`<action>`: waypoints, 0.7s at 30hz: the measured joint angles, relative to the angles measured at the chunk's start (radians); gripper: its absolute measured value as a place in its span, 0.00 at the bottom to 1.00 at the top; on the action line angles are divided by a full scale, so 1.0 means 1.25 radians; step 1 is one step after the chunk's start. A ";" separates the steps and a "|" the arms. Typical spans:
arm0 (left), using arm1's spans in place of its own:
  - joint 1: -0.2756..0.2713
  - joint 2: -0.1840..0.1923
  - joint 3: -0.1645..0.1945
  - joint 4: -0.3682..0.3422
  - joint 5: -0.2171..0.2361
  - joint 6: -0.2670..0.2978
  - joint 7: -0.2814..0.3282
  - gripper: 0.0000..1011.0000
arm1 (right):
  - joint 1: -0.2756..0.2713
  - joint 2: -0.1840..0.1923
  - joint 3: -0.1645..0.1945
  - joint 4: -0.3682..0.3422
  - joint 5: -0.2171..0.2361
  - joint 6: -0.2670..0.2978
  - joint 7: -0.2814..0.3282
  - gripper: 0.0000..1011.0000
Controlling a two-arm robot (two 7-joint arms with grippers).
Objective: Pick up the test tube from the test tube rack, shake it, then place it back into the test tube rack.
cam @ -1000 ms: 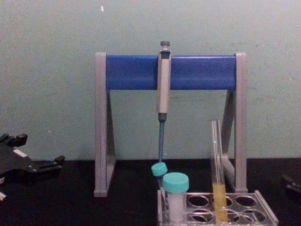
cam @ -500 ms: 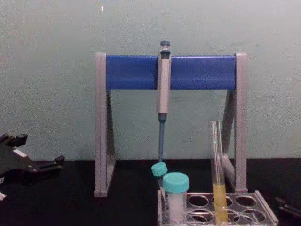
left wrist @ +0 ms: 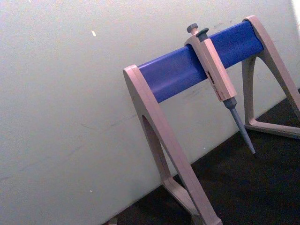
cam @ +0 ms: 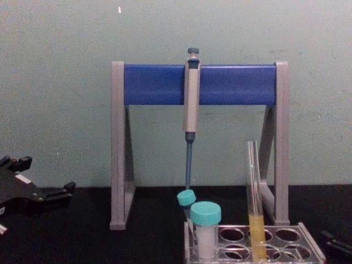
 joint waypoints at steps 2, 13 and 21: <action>0.000 0.000 0.000 0.000 0.000 0.000 0.000 1.00 | 0.000 0.000 0.000 0.000 0.000 0.000 0.000 0.99; 0.000 0.000 0.000 0.000 0.000 0.000 0.000 1.00 | -0.001 0.001 -0.001 -0.001 0.000 0.000 -0.002 0.99; 0.000 0.000 0.000 0.000 0.000 0.000 0.000 1.00 | -0.001 0.001 -0.001 -0.002 0.000 0.000 -0.002 0.99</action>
